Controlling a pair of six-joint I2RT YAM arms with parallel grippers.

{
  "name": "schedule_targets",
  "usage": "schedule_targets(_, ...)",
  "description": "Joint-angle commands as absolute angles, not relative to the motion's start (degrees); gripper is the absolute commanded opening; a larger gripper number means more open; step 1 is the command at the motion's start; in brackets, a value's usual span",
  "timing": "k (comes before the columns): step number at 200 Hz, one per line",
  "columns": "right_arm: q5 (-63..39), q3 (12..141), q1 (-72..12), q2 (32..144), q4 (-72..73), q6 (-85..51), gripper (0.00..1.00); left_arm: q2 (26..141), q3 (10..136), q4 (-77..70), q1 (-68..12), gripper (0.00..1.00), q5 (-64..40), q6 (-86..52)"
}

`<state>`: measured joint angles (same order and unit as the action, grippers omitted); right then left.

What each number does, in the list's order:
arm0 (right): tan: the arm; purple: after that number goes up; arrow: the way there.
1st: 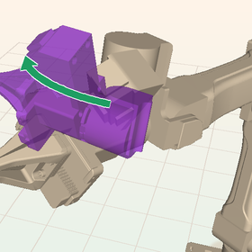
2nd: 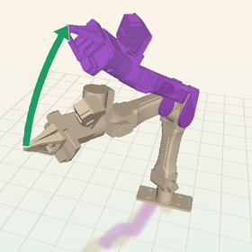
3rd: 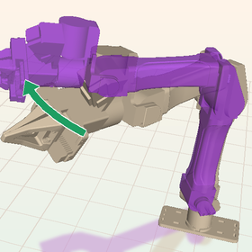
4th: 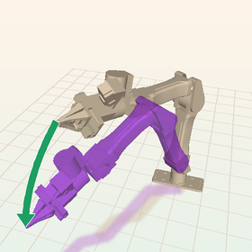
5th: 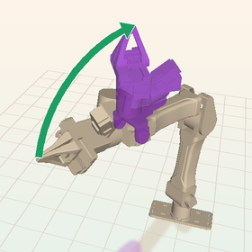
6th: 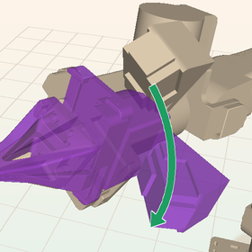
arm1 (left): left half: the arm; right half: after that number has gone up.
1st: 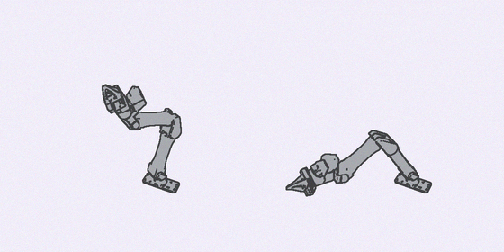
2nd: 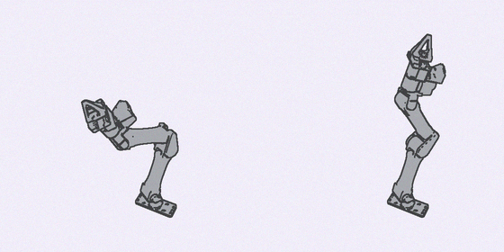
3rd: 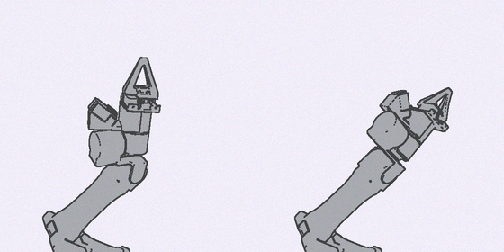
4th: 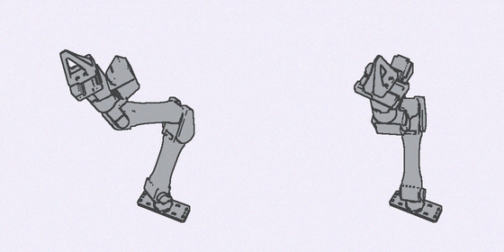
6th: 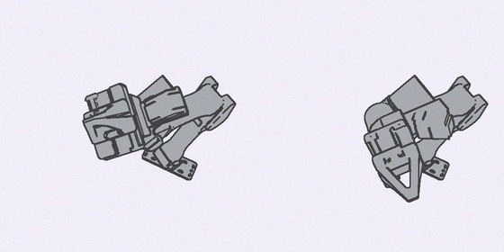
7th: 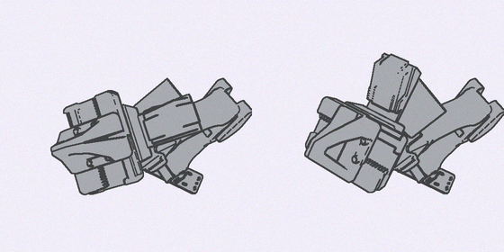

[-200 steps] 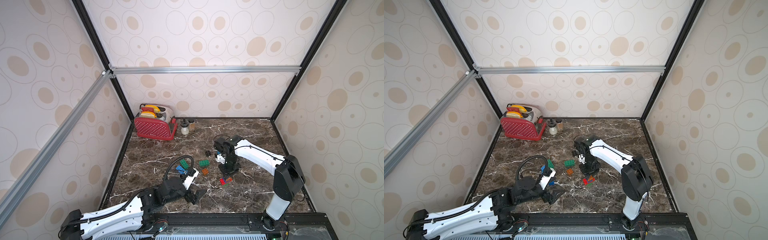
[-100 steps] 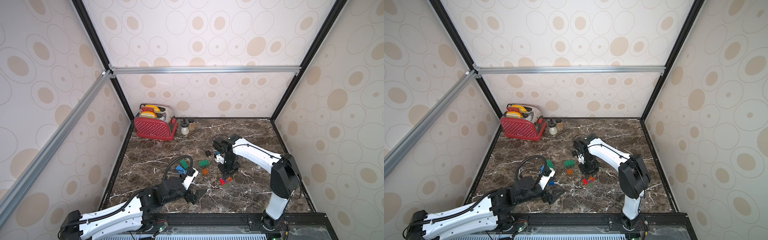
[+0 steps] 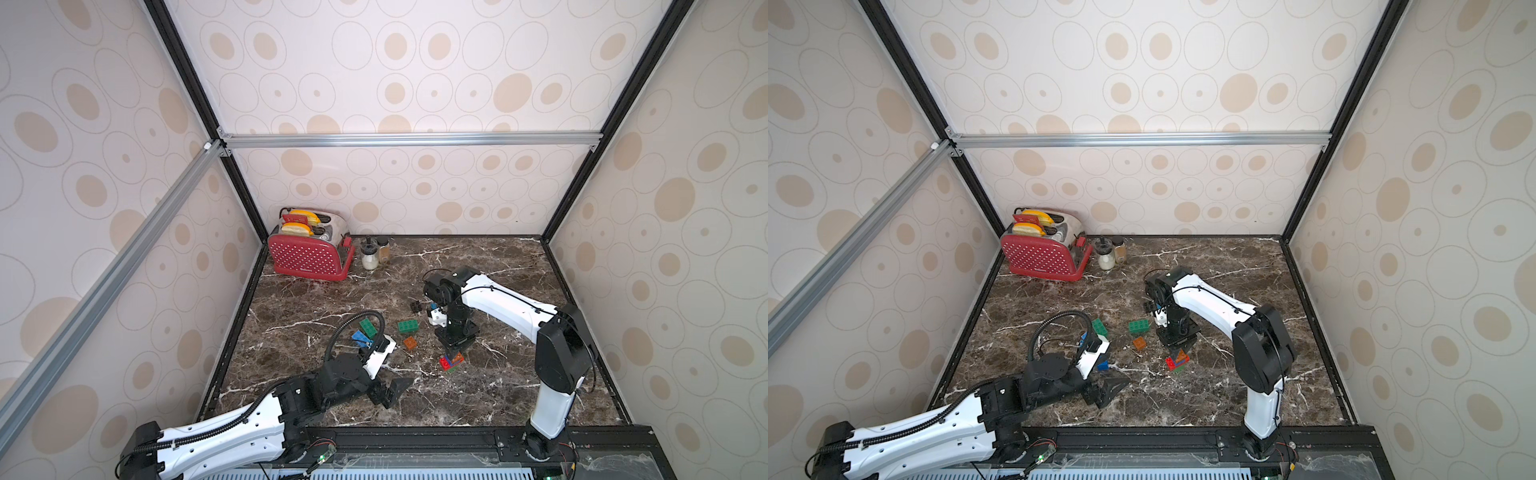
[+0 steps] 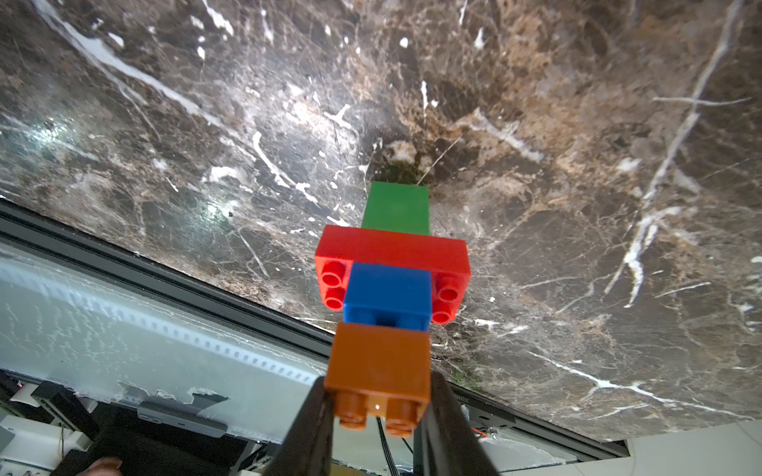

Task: Assemble the letter f with lego
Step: Assemble the lego brick with the lego brick.

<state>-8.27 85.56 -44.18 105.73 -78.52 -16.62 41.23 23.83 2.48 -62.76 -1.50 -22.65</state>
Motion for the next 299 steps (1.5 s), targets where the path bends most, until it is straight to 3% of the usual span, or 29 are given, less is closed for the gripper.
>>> schedule_targets(1,-8.7,82.2,-44.0,110.2,-74.0,-16.4,0.32,41.0,25.4,3.0,-63.3,0.97,-0.8,-22.0)
schedule_targets(244,-12.0,84.7,-42.4,112.5,-75.2,-15.4,0.34,40.8,25.8,4.0,-63.3,0.97,-0.4,-22.6)
schedule_targets(299,-7.1,84.8,-42.4,108.9,-74.4,-16.6,0.34,40.7,25.7,4.1,-63.4,0.97,-0.2,-22.5)
